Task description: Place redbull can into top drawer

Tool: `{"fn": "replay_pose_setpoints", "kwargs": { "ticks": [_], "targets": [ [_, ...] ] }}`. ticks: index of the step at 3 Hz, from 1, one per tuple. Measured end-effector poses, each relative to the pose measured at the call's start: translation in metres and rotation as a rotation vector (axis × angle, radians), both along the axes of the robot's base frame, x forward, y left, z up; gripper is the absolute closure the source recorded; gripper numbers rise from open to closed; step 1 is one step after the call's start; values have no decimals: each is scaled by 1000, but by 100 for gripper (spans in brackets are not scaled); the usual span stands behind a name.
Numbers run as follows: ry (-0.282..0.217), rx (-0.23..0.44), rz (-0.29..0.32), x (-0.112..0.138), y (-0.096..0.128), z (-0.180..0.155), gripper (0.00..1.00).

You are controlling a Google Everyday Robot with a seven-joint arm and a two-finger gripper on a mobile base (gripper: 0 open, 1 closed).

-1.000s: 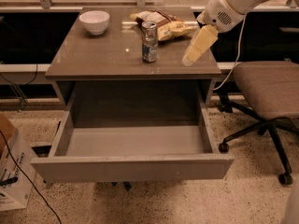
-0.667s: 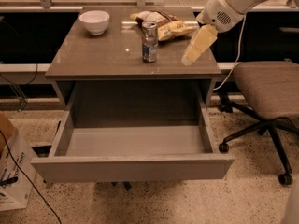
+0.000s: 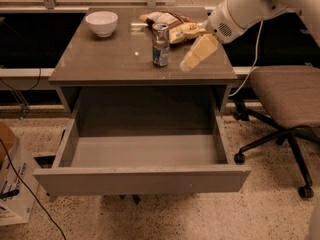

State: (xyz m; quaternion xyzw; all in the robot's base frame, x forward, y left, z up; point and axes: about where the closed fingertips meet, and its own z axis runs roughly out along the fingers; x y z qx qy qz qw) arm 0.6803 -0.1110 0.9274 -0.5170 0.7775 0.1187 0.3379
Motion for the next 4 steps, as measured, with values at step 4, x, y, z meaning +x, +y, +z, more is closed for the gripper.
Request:
{"fn": "replay_pose_setpoints", "kwargs": {
  "ticks": [4],
  "targets": [
    [-30, 234, 83, 107, 103, -34, 17]
  ]
}}
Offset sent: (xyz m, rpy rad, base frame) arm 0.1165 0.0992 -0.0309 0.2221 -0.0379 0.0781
